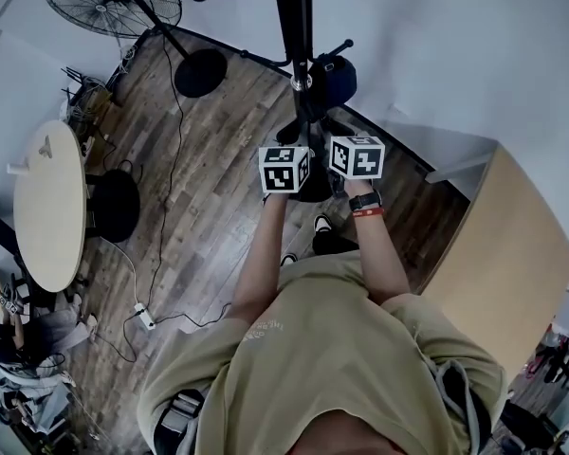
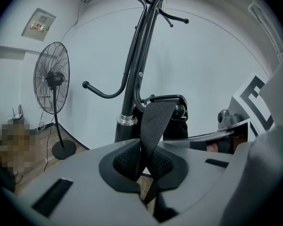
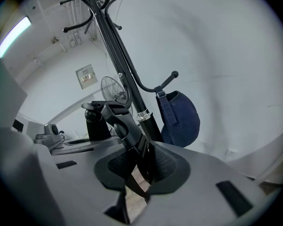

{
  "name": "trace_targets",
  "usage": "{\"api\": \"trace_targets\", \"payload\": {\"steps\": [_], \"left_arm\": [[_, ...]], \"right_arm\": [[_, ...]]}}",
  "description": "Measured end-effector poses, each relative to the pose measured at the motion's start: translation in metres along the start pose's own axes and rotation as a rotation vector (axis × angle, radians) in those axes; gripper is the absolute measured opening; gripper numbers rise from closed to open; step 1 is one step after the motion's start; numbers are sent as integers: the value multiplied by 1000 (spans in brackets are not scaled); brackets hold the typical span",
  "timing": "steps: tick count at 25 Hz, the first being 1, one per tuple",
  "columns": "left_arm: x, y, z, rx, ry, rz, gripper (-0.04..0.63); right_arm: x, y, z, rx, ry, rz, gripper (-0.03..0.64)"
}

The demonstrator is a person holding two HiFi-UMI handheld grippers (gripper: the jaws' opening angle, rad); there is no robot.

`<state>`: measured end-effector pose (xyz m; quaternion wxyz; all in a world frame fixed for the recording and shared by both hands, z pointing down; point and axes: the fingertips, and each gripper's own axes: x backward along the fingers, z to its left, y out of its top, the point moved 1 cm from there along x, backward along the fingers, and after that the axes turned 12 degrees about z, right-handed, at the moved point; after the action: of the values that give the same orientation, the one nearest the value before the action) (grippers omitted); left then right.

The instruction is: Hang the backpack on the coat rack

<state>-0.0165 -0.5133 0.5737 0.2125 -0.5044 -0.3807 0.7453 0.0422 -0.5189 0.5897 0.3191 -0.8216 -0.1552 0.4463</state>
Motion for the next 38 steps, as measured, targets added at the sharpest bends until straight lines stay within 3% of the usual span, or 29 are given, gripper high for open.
{"api": "trace_targets", "payload": {"steps": [6, 11, 18, 29, 34, 38], "left_arm": [[6, -5, -9, -24, -40, 14, 28], [14, -8, -12, -31, -40, 24, 83], [32, -11, -16, -52, -38, 14, 91], [68, -9, -22, -63, -57, -48, 91], [92, -6, -27, -71, -50, -99, 91], [122, 4, -23, -82, 8, -178, 64]], "right_arm": [[0, -5, 6, 10, 13, 12, 89], [3, -9, 6, 3, 36, 21, 121], [21, -6, 17, 17, 39, -17, 149], [54, -16, 22, -33, -39, -99, 170], [82, -15, 32, 20, -103, -173, 165], [106, -13, 49, 71, -146, -234, 142]]}}
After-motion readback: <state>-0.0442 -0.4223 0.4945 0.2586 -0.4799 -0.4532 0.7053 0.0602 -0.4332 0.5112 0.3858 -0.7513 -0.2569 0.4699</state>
